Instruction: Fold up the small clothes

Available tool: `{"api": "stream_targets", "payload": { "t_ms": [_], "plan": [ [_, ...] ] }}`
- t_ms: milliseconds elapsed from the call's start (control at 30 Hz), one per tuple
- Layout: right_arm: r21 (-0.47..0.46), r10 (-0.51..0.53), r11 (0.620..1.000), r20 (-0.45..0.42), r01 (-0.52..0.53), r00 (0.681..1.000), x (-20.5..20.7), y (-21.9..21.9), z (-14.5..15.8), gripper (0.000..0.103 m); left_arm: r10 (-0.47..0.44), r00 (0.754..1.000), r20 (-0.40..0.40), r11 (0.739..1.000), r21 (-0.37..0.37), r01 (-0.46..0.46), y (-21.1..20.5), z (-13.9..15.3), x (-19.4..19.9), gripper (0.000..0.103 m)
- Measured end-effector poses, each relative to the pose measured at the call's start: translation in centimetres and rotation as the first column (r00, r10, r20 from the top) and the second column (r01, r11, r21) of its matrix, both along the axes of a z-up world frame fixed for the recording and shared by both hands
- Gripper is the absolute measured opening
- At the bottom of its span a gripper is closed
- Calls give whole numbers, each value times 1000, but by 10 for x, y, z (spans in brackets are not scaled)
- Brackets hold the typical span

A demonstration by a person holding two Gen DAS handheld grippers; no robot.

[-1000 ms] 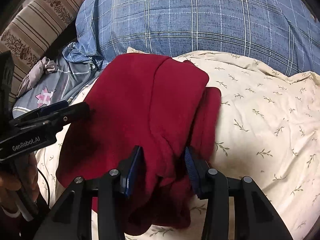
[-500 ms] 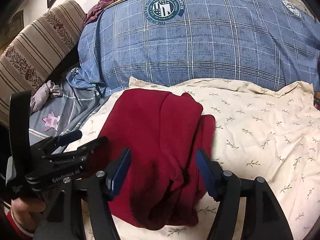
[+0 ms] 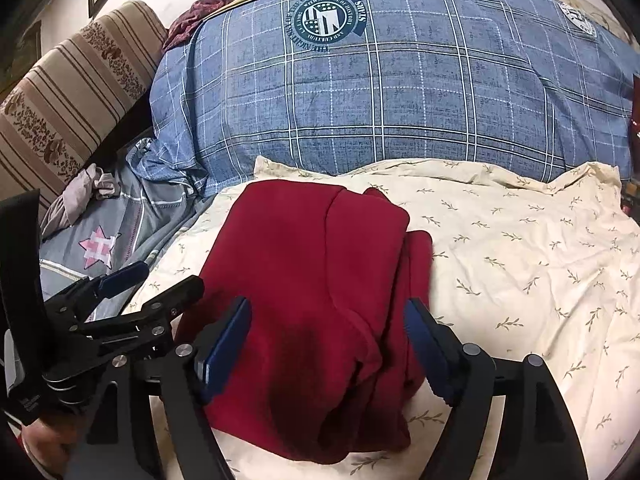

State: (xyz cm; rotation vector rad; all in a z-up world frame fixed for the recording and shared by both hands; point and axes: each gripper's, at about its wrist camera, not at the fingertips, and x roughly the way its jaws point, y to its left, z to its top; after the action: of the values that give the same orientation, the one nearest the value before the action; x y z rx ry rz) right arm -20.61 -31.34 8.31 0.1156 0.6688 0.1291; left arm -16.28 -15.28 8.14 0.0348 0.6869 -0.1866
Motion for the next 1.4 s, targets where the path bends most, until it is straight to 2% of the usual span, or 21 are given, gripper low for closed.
{"api": "stream_targets", "payload": {
  "t_ms": [367,633,1400],
  "plan": [
    [13,-8,1000,-13,9,1000,0,-3,-1,81,22,1000,-4,1000,-15,-22,7,0,1,79],
    [21,1,1000,-28,-1,1000,1,-1,-5,81,10,1000,9,1000,7,-10,3,-2,-1,79],
    [28,15,999,-31,-14,999,2,0,-6,81,2,1000,-3,1000,-4,-2,4,-4,1,79]
  ]
}}
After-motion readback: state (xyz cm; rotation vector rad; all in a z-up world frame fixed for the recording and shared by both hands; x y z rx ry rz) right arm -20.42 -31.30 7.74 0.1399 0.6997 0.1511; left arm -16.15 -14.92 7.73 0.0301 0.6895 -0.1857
